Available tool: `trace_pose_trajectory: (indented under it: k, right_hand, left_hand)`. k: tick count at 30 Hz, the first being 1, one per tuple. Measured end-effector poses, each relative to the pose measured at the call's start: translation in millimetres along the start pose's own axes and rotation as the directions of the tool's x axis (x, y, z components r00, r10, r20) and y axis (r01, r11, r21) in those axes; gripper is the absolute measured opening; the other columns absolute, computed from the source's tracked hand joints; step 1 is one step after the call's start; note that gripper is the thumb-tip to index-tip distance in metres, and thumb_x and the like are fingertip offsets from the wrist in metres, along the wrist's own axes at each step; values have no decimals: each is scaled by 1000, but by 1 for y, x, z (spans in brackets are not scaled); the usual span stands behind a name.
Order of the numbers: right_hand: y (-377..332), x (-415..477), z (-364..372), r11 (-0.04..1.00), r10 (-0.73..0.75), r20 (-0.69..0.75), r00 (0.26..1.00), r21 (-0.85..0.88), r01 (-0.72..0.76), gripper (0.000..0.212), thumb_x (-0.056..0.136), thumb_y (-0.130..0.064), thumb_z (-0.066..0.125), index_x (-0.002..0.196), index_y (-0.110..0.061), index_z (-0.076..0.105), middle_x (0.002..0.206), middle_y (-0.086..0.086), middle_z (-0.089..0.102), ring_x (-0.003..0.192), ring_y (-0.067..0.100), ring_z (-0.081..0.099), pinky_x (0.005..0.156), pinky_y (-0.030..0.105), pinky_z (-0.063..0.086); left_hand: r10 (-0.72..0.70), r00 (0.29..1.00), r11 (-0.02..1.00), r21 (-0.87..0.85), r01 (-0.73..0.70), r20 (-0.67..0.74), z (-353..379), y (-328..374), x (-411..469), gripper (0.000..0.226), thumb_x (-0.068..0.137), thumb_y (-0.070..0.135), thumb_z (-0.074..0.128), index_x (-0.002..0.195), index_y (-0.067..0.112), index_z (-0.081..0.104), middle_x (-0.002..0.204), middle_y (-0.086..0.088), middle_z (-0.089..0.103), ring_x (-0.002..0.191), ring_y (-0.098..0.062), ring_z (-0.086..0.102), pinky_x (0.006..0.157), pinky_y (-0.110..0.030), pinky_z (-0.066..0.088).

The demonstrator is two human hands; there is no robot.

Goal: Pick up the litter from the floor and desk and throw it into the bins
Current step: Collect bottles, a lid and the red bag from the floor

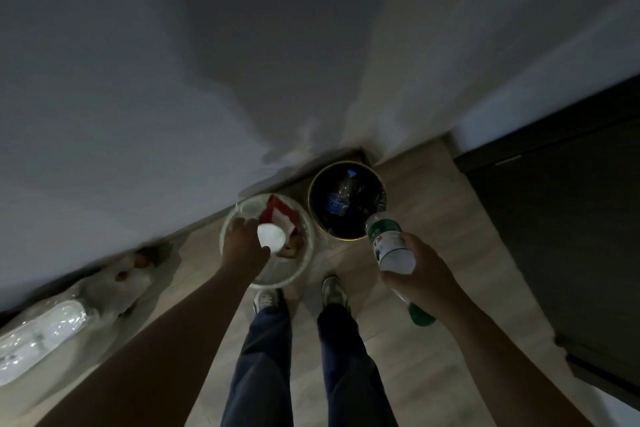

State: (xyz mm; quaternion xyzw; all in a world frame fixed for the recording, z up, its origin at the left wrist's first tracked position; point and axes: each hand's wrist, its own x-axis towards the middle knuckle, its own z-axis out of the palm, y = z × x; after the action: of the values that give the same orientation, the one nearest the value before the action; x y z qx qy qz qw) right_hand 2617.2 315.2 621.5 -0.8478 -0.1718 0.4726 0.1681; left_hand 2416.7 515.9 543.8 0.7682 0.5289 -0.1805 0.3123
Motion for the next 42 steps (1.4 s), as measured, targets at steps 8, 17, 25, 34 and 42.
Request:
trace_pose_trajectory:
  k: [8, 17, 25, 34, 42]
  right_hand:
    - [-8, 30, 10, 998, 37, 52, 998, -47, -35, 67, 74, -24, 75, 134, -22, 44, 113, 0, 53, 91, 14, 54, 56, 18, 41]
    - [-43, 102, -8, 954, 97, 91, 991, -293, -67, 72, 73, -32, 76, 135, -13, 46, 126, 11, 56, 110, 29, 56, 83, 33, 48]
    - [-46, 110, -26, 914, -15, 79, 997, -402, 45, 78, 49, -48, 56, 116, -9, 59, 109, 14, 65, 100, 31, 63, 67, 26, 39]
    - [-53, 51, -53, 918, -83, 86, 993, -380, 110, 66, 53, -44, 59, 112, -14, 64, 104, 8, 68, 98, 25, 64, 68, 25, 42]
    - [-14, 31, -64, 941, -49, 70, 996, -332, 69, 45, 82, -31, 70, 120, -11, 59, 119, 9, 61, 111, 30, 57, 77, 25, 40]
  left_hand:
    - [58, 984, 998, 20, -62, 169, 5, -9, -14, 42, 82, 12, 64, 122, 9, 54, 115, -8, 62, 105, -23, 60, 82, -24, 45]
    - [24, 974, 998, 54, -37, 227, -8, -13, -24, 37, 86, 18, 61, 122, 14, 56, 116, -6, 62, 104, -20, 61, 87, -28, 52]
    - [43, 986, 998, 31, -49, 158, -37, 9, -46, 40, 85, 19, 62, 124, 15, 52, 118, -7, 60, 104, -21, 60, 86, -26, 50]
    - [116, 993, 993, -15, -116, 27, -72, 56, -97, 34, 92, 19, 57, 126, 16, 55, 121, -5, 62, 110, -19, 58, 87, -21, 41]
    - [121, 990, 992, 26, -123, 77, -51, 66, -107, 38, 92, 21, 55, 129, 14, 50, 128, -6, 55, 116, -22, 53, 92, -22, 39]
